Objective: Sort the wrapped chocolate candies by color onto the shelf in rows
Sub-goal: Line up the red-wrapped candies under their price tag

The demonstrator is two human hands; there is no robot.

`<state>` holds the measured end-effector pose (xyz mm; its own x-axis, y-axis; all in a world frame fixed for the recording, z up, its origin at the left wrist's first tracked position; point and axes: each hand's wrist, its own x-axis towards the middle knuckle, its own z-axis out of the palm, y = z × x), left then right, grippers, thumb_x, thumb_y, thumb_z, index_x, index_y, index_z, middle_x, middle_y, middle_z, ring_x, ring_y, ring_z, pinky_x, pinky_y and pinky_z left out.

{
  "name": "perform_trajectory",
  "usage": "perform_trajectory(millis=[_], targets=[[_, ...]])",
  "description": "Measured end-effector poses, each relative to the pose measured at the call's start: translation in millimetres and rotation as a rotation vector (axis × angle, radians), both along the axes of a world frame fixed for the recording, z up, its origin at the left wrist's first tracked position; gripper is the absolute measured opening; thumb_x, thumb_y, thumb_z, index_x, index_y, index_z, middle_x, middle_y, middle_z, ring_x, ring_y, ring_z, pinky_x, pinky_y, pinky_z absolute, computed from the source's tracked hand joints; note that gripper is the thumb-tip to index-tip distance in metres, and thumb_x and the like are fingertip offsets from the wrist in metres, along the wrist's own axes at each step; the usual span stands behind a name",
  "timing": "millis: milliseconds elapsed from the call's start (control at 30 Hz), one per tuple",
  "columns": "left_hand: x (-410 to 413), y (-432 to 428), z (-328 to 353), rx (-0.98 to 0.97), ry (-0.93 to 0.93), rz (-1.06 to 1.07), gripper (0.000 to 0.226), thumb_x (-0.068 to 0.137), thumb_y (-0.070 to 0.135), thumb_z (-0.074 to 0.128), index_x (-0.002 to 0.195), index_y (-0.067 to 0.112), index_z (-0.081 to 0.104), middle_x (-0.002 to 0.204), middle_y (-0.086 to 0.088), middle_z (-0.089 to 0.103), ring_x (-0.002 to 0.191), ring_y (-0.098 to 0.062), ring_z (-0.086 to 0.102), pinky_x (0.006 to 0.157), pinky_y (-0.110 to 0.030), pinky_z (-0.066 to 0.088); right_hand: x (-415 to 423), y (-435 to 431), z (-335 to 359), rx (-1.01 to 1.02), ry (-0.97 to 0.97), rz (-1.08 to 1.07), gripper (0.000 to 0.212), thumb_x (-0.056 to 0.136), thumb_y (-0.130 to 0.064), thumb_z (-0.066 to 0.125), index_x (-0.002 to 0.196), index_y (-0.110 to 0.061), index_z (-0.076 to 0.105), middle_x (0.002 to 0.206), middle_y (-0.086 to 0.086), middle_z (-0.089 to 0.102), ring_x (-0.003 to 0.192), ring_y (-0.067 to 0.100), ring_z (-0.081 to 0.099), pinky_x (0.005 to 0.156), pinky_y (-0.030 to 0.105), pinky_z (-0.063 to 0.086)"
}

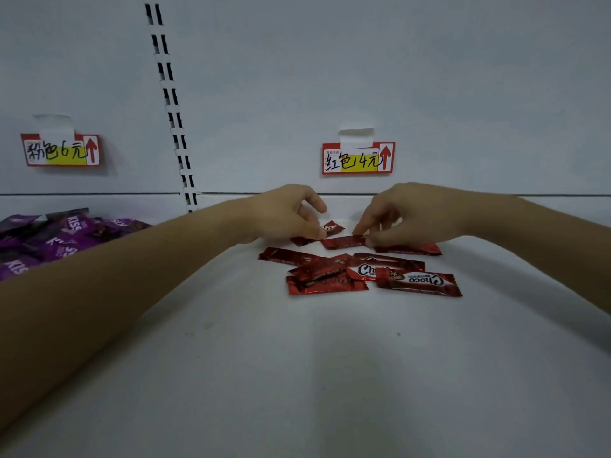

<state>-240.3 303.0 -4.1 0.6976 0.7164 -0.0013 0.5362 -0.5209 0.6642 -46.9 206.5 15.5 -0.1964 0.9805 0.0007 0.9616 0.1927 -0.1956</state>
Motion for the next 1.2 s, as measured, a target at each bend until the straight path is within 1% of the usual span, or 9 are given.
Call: perform_trajectory(millis=[100, 233, 333, 467, 567, 700, 900, 1033, 1200], targets=[[-5, -5, 0, 0.366, 0.092, -0.004, 0.022, 0.094, 0.024, 0.055, 0.116, 0.022, 0.055, 0.100, 0.006, 0.064, 0.086, -0.008, 0.058, 0.077, -0.022, 0.047, 0, -3, -8, 0.161, -0.066, 0.037, 0.022, 0.092, -0.028, 0.053, 0.105, -0.023, 0.070, 0.092, -0.014, 0.059, 0.087, 0.007, 0.056, 0.083, 0.022, 0.044], [-15, -12, 5, 0.333, 0.140, -0.079, 0.037, 0.084, 0.045, 0.063, 0.115, 0.027, 0.056, 0.105, 0.011, 0.063, 0.096, -0.005, 0.060, 0.084, -0.023, 0.049, 7, 0, -17, 0.182, 0.108, -0.098, 0.019, 0.097, -0.024, 0.045, 0.096, -0.022, 0.064, 0.086, -0.015, 0.059, 0.079, 0.005, 0.055, 0.068, 0.014, 0.040], [-18, -11, 3, 0.396, 0.165, -0.082, 0.030, 0.088, 0.032, 0.064, 0.116, 0.026, 0.054, 0.104, 0.008, 0.067, 0.091, -0.004, 0.062, 0.081, -0.020, 0.050, 14, 3, -19, 0.147, 0.260, -0.161, 0.018, 0.096, -0.016, 0.047, 0.096, -0.018, 0.064, 0.087, -0.020, 0.058, 0.080, -0.001, 0.054, 0.072, 0.012, 0.040], [-18, -10, -3, 0.560, 0.092, -0.055, 0.031, 0.093, 0.008, 0.046, 0.120, 0.021, 0.051, 0.089, -0.002, 0.069, 0.076, -0.016, 0.063, 0.072, -0.024, 0.050, 17, 5, -23, 0.160, 0.480, -0.215, 0.016, 0.091, -0.011, 0.054, 0.099, -0.017, 0.067, 0.098, -0.001, 0.067, 0.089, 0.012, 0.059, 0.087, 0.025, 0.045], [-19, -7, -4, 0.360, -0.063, 0.041, 0.029, 0.089, 0.005, 0.055, 0.114, 0.018, 0.058, 0.093, 0.003, 0.067, 0.085, -0.014, 0.063, 0.079, -0.021, 0.051, 16, 3, -24, 0.168, 0.615, -0.235, 0.016, 0.089, -0.010, 0.057, 0.090, -0.022, 0.067, 0.090, 0.004, 0.067, 0.079, 0.013, 0.059, 0.078, 0.023, 0.046], [-18, -2, -5, 0.013, -0.270, 0.083, 0.025, 0.089, -0.002, 0.057, 0.107, 0.014, 0.064, 0.097, -0.006, 0.069, 0.083, -0.015, 0.066, 0.079, -0.022, 0.056, 17, 2, -25, 0.179, 0.687, -0.281, 0.013, 0.090, -0.015, 0.057, 0.092, -0.019, 0.069, 0.095, 0.007, 0.070, 0.081, 0.013, 0.061, 0.085, 0.028, 0.049], [-16, 0, -8, 0.018, -0.364, 0.096, 0.020, 0.088, -0.001, 0.060, 0.093, 0.018, 0.063, 0.090, -0.003, 0.066, 0.080, -0.013, 0.062, 0.079, -0.022, 0.053, 21, 2, -25, 0.215, 0.718, -0.309, 0.013, 0.091, -0.015, 0.057, 0.089, -0.021, 0.068, 0.097, 0.007, 0.070, 0.083, 0.014, 0.060, 0.086, 0.033, 0.051], [-18, -2, -10, 0.376, -0.147, 0.000, 0.011, 0.090, 0.015, 0.061, 0.091, 0.026, 0.062, 0.098, 0.009, 0.065, 0.093, -0.007, 0.061, 0.086, -0.020, 0.048, 21, 1, -24, 0.202, 0.732, -0.298, 0.012, 0.089, -0.011, 0.059, 0.097, -0.017, 0.067, 0.098, 0.004, 0.071, 0.084, 0.013, 0.061, 0.081, 0.028, 0.051], [-20, -2, -10, 0.433, 0.037, -0.095, 0.016, 0.092, 0.019, 0.055, 0.102, 0.024, 0.067, 0.110, 0.011, 0.066, 0.101, -0.005, 0.059, 0.086, -0.014, 0.045, 23, -1, -27, 0.197, 0.614, -0.293, 0.010, 0.087, -0.013, 0.063, 0.094, -0.020, 0.065, 0.095, 0.003, 0.071, 0.092, 0.018, 0.066, 0.085, 0.027, 0.048]])
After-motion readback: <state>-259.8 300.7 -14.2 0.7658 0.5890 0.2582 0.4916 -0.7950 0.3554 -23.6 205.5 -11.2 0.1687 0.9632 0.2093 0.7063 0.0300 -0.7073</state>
